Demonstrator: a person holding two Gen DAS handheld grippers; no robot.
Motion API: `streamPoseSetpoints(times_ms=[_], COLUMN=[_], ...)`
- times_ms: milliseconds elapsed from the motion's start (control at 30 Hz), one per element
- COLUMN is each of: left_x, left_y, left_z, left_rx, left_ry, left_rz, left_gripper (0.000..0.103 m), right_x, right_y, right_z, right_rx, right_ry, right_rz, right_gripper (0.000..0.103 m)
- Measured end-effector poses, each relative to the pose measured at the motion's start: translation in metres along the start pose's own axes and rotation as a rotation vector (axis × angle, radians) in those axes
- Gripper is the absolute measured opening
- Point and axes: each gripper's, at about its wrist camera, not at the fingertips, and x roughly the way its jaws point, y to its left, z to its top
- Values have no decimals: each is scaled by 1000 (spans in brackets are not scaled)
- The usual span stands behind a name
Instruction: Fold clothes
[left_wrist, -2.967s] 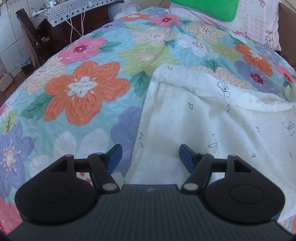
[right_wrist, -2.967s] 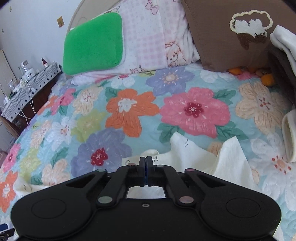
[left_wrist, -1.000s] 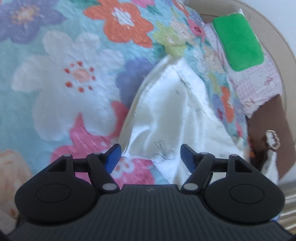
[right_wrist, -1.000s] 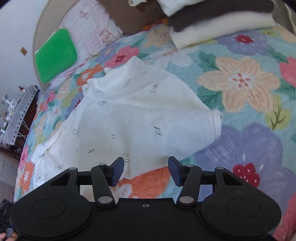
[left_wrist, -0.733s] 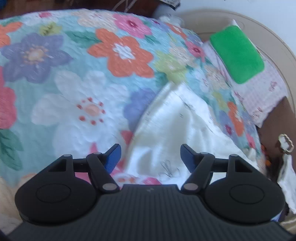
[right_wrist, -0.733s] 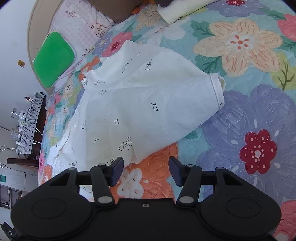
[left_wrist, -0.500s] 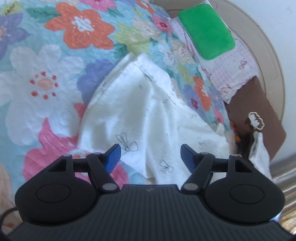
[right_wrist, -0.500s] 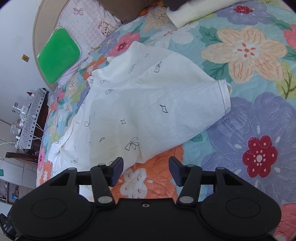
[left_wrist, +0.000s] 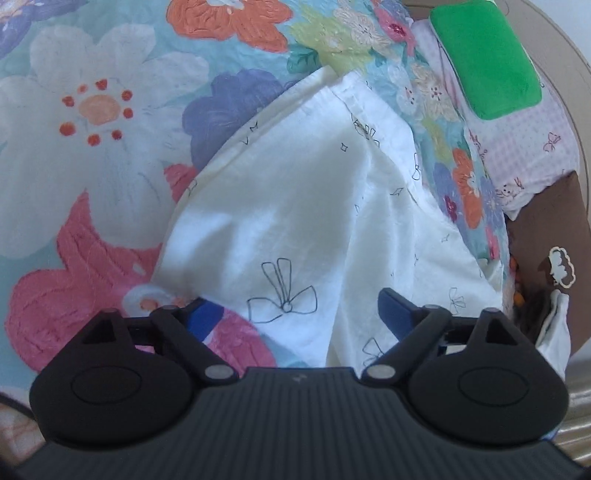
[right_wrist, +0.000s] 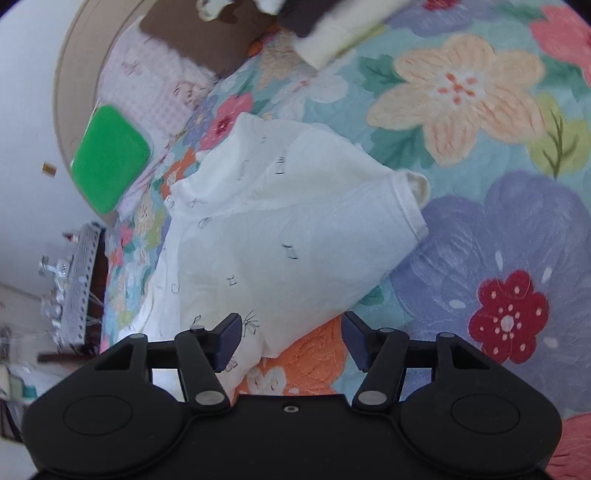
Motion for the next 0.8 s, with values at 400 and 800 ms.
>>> streamPoseSetpoints(times_ms=[400,800], left_x=[-61,-22], left_y=[-25,29], left_z=[3,1], left_rx=[274,61], left_ry=[-372,-2], left_rz=[-31,26], left_gripper=[2,5], right_x=[23,-25], right_y=[23,50], right_z=[27,-3], right_rx=[-55,-441], right_ry=[-149,-296], right_rz=[12,-126], right_gripper=[4,5])
